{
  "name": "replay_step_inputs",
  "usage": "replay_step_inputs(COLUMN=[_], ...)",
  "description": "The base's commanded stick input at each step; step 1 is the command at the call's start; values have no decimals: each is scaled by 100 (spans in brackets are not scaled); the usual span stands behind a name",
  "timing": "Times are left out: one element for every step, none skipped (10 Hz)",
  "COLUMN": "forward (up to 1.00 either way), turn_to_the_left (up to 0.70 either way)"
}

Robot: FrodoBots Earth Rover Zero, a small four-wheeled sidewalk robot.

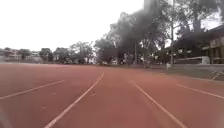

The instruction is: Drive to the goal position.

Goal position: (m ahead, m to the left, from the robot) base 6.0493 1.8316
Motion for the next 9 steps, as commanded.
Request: replay_step_inputs(forward=[45,45,45,45,45,45,45,45,45], turn_to_the_left=[0,0,0,0,0,0,0,0,0])
